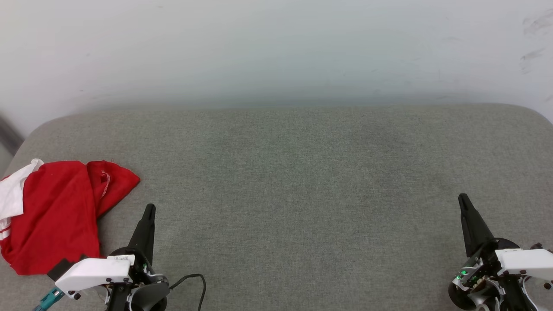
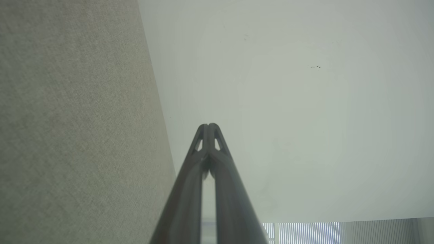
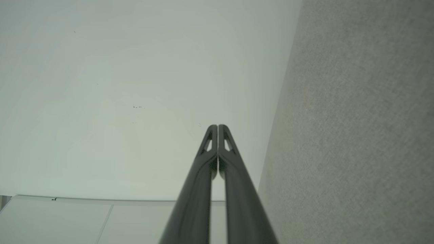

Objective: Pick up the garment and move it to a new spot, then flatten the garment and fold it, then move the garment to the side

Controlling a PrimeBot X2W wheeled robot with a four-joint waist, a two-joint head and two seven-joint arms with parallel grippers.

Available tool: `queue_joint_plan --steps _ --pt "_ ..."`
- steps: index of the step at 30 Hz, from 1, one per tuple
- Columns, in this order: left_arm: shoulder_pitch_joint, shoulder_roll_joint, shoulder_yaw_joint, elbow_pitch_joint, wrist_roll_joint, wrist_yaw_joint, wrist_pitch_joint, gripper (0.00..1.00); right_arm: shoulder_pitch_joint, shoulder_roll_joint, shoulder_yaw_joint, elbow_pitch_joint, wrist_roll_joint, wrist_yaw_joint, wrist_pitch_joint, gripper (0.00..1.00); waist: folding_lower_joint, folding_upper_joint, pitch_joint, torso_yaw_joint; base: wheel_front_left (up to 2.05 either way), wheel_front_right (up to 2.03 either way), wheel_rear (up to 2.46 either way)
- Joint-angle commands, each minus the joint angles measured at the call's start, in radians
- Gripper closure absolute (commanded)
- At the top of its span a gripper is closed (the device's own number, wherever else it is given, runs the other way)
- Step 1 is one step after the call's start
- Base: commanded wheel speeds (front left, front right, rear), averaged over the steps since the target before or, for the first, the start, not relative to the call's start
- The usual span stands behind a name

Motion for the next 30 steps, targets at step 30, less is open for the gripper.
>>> queue_joint_plan --steps 30 --pt "-0.005 -0.002 0.002 0.0 -0.002 -0.003 0.002 1.0 -0.012 0.003 0.0 0.001 -0.005 0.0 0.002 1.0 0.0 0.0 0.0 0.0 0.0 0.0 0.0"
